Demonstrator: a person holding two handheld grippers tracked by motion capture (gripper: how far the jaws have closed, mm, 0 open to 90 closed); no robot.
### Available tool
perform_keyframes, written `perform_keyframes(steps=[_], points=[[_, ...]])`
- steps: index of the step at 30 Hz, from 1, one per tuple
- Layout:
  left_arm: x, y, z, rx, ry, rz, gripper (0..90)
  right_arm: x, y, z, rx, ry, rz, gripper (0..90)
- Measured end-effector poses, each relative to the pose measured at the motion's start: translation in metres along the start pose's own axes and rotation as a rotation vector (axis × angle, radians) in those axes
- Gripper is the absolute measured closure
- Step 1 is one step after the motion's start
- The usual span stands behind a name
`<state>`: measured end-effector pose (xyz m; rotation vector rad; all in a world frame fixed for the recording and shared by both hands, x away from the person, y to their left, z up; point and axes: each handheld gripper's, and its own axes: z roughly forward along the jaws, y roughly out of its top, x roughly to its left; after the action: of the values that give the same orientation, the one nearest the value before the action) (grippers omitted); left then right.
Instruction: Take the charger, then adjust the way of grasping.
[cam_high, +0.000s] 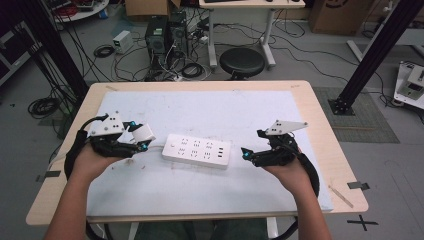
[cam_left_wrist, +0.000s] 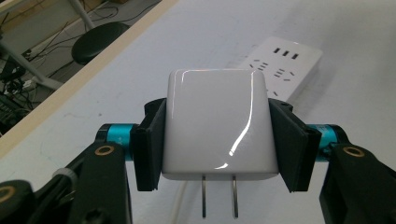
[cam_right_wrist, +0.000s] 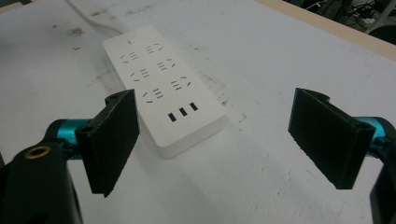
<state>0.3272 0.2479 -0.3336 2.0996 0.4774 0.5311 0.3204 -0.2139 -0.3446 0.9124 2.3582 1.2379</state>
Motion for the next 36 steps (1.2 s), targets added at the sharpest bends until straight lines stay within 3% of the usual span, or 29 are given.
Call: perform_keyframes(steps=[5, 8, 12, 19, 22, 25, 32, 36], points=[[-0.012, 0.001, 0.007, 0.000, -0.034, 0.022, 42.5, 0.003, -0.001, 0.002, 0.009, 0.004, 0.022, 16.6], [-0.021, 0.003, 0.016, -0.007, -0.065, 0.045, 42.5, 0.007, -0.001, 0.003, 0.018, 0.017, 0.005, 16.6], [-0.038, 0.005, 0.032, -0.015, -0.109, 0.109, 42.5, 0.017, -0.002, 0.004, 0.028, 0.034, -0.012, 16.6], [-0.067, 0.004, 0.058, -0.055, -0.182, 0.172, 42.5, 0.030, -0.007, 0.013, 0.022, 0.114, -0.001, 16.6], [-0.082, 0.003, 0.069, -0.066, -0.204, 0.212, 42.5, 0.037, -0.012, 0.022, 0.028, 0.157, 0.031, 16.6], [-0.092, 0.001, 0.079, -0.071, -0.231, 0.225, 42.5, 0.042, -0.015, 0.029, 0.040, 0.185, 0.052, 16.6], [-0.109, 0.000, 0.094, -0.090, -0.186, 0.284, 42.5, 0.049, -0.020, 0.044, 0.041, 0.248, 0.078, 16.6], [-0.117, 0.000, 0.097, -0.114, -0.152, 0.314, 42.5, 0.050, -0.023, 0.052, 0.035, 0.314, 0.128, 16.6]])
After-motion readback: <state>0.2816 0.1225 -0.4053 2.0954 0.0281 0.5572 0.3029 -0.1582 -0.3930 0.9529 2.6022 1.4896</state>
